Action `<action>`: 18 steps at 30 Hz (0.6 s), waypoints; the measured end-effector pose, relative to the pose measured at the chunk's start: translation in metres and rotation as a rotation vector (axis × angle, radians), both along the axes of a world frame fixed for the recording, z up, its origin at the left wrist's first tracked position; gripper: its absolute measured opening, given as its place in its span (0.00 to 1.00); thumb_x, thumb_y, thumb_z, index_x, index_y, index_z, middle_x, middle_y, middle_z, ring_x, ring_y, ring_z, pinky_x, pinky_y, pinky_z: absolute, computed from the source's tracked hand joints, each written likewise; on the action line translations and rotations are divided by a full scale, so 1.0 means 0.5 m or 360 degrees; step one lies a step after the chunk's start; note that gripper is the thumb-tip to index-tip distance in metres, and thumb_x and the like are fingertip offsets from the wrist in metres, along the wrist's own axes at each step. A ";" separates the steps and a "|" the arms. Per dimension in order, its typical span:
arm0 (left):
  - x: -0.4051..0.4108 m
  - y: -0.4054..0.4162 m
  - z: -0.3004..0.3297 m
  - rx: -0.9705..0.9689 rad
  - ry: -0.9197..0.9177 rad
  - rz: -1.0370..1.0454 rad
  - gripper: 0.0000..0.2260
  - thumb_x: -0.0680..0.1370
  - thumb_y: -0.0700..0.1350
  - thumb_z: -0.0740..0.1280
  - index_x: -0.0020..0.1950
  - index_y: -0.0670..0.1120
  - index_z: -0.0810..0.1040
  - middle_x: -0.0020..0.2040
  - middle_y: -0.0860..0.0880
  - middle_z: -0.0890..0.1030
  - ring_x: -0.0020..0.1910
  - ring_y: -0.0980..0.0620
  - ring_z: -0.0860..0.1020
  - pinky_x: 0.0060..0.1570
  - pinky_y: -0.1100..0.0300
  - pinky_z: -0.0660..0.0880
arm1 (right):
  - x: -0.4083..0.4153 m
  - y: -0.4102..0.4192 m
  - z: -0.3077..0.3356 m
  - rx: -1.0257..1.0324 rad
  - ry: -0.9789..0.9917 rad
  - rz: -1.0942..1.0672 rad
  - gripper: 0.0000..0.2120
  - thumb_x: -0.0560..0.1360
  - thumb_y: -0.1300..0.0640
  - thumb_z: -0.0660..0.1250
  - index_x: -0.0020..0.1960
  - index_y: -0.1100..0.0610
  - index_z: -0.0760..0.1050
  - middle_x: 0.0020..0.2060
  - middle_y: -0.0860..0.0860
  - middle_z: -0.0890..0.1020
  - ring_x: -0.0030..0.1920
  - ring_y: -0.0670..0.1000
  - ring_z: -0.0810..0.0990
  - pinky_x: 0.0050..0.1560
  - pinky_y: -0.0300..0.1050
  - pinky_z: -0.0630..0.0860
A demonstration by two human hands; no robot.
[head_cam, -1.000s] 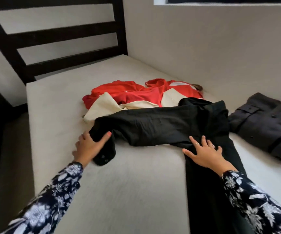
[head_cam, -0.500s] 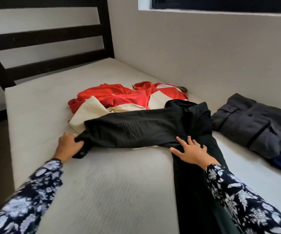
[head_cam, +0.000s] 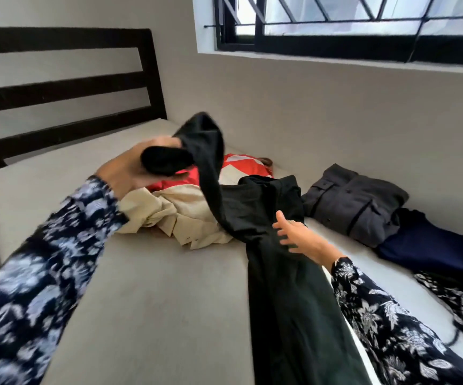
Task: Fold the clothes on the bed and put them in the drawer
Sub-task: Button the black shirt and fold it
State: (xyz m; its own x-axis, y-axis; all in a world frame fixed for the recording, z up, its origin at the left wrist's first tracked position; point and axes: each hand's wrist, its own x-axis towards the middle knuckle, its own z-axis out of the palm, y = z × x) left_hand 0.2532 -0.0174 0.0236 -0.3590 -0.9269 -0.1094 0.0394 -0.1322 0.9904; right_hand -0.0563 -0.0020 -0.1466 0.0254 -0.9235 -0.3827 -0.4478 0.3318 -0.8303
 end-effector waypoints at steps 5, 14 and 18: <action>-0.259 0.074 0.054 -0.0293 -0.0716 -0.0566 0.05 0.77 0.36 0.62 0.48 0.42 0.76 0.41 0.47 0.81 0.36 0.54 0.81 0.36 0.62 0.78 | -0.087 0.093 0.054 0.0015 -0.0716 -0.0323 0.34 0.77 0.31 0.48 0.63 0.57 0.74 0.56 0.59 0.80 0.55 0.58 0.81 0.53 0.53 0.78; -0.528 0.294 -0.162 -0.0816 -0.2441 -0.1497 0.14 0.77 0.47 0.66 0.61 0.44 0.79 0.56 0.47 0.81 0.54 0.47 0.78 0.48 0.58 0.71 | -0.190 0.292 -0.009 0.0501 -0.1072 -0.0300 0.34 0.74 0.31 0.54 0.56 0.61 0.77 0.47 0.60 0.82 0.46 0.58 0.82 0.47 0.53 0.76; -0.554 0.400 -0.193 -0.1166 -0.2554 -0.1402 0.12 0.74 0.43 0.68 0.56 0.39 0.80 0.45 0.43 0.78 0.37 0.48 0.70 0.30 0.63 0.61 | -0.182 0.370 -0.024 0.0641 -0.0951 -0.0151 0.14 0.81 0.51 0.58 0.53 0.61 0.77 0.38 0.57 0.84 0.35 0.53 0.83 0.36 0.46 0.79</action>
